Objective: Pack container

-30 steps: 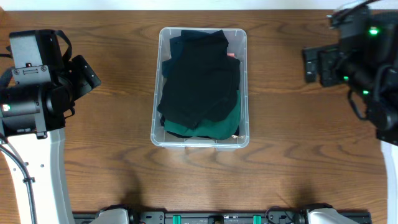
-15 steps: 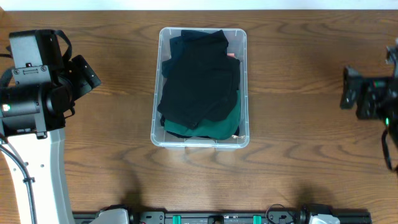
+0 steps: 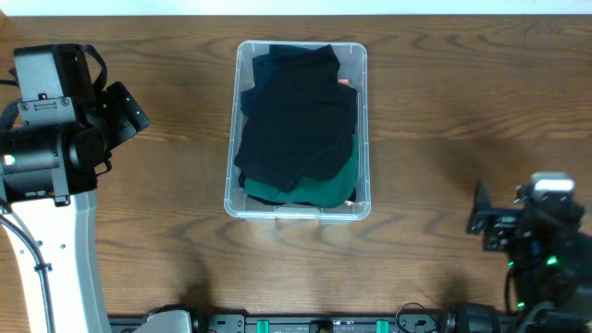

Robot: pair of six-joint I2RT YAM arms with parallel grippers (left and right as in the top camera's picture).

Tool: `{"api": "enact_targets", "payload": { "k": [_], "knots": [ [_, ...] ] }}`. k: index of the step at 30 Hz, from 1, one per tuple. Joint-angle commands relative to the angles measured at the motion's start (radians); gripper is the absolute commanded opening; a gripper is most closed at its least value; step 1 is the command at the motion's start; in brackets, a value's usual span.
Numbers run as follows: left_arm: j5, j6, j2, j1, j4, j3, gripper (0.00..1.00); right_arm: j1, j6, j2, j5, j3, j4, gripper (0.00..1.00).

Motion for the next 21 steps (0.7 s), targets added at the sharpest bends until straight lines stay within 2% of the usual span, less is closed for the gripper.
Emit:
{"api": "enact_targets", "payload": {
  "k": [1,5,9,13,21],
  "knots": [
    [-0.012,0.017,0.005,0.005,-0.001,0.004,0.98,-0.005,0.041,-0.103,-0.005,-0.153,0.048,0.99],
    [-0.012,0.017,0.005,0.005,0.000,0.004,0.98,-0.005,0.064,-0.210,-0.009,-0.315,0.124,0.99],
    [-0.011,0.017,0.005,0.005,0.000,0.004,0.98,-0.005,0.135,-0.296,-0.008,-0.417,0.130,0.99],
    [-0.011,0.017,0.005,0.005,0.000,0.004,0.98,-0.004,0.145,-0.379,-0.008,-0.488,0.132,0.99],
    [-0.012,0.017,0.005,0.005,0.000,0.004,0.98,-0.004,0.157,-0.388,-0.009,-0.598,0.179,0.99]
  ]
}}
